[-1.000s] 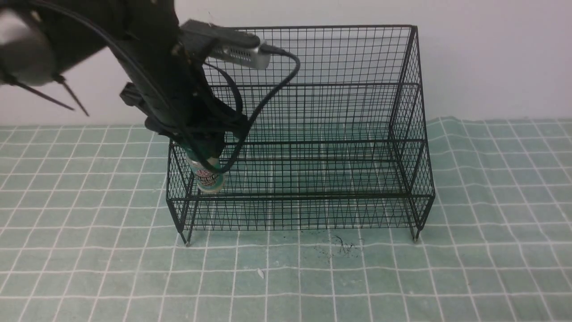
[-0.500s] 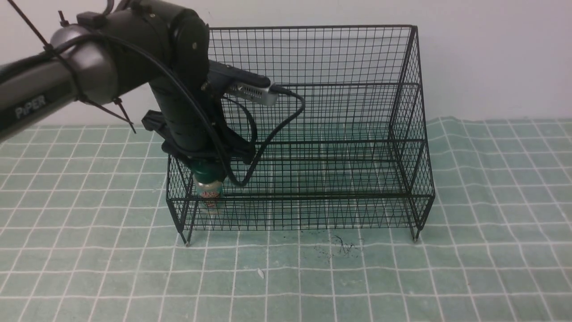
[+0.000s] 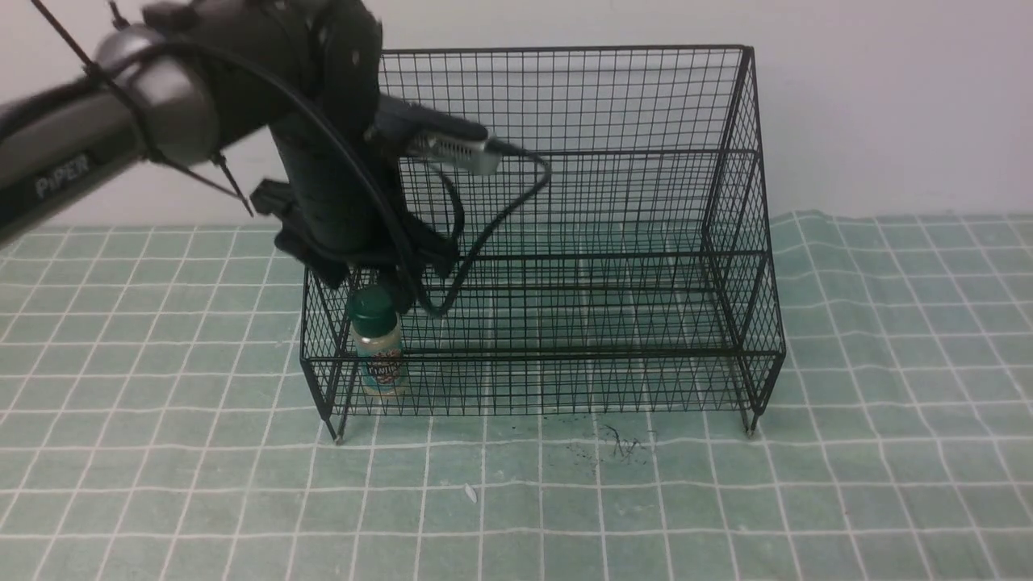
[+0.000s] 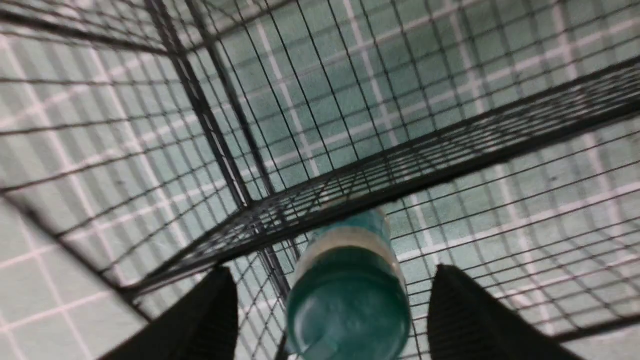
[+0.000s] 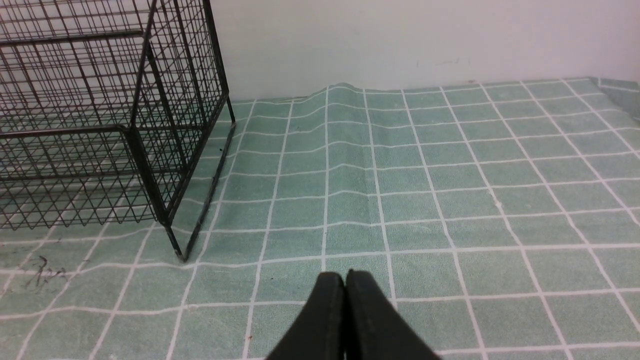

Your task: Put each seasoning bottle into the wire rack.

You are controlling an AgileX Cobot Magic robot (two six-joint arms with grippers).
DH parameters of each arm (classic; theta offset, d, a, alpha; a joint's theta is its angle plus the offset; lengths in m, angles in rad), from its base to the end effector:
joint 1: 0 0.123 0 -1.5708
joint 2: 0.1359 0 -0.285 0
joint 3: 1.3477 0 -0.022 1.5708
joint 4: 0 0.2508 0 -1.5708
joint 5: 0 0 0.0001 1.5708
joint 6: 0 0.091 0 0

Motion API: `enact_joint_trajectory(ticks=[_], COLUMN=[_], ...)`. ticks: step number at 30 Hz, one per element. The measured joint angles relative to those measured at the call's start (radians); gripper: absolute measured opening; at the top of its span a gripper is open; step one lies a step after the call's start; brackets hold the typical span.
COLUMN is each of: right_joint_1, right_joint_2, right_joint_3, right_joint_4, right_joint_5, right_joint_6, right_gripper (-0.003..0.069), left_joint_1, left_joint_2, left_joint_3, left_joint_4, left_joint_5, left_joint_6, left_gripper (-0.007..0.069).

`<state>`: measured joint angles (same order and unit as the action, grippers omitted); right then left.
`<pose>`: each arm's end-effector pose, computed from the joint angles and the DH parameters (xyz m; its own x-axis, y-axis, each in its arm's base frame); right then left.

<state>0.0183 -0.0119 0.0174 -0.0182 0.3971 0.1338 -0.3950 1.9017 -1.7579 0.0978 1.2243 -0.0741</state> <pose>0.0518 0.0003 0.1723 -0.3093 0.1111 -0.9444 0.0247 0.9938 0.1088 0.3778 -0.1485 0.2985 -0.8980 0.3304 -0.2907 0.3225 0.9435 0.0762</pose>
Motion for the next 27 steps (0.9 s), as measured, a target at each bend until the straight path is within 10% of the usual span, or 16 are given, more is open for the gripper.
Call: enact_joint_trajectory(ticks=[8, 27], right_joint_1=[0.000, 0.000], right_joint_2=[0.000, 0.000], right_joint_3=[0.000, 0.000], right_joint_4=[0.000, 0.000], right_joint_5=[0.000, -0.001], right_joint_6=[0.000, 0.000], right_gripper=[-0.0015, -0.0015], left_joint_1=[-0.001, -0.001], left_joint_2=[-0.307, -1.013], left_joint_3=[-0.062, 0.391], left_joint_4=[0.053, 0.053], left_joint_5=[0.009, -0.178], left_joint_6=[-0.022, -0.045], left_gripper=[0.0035, -0.0006])
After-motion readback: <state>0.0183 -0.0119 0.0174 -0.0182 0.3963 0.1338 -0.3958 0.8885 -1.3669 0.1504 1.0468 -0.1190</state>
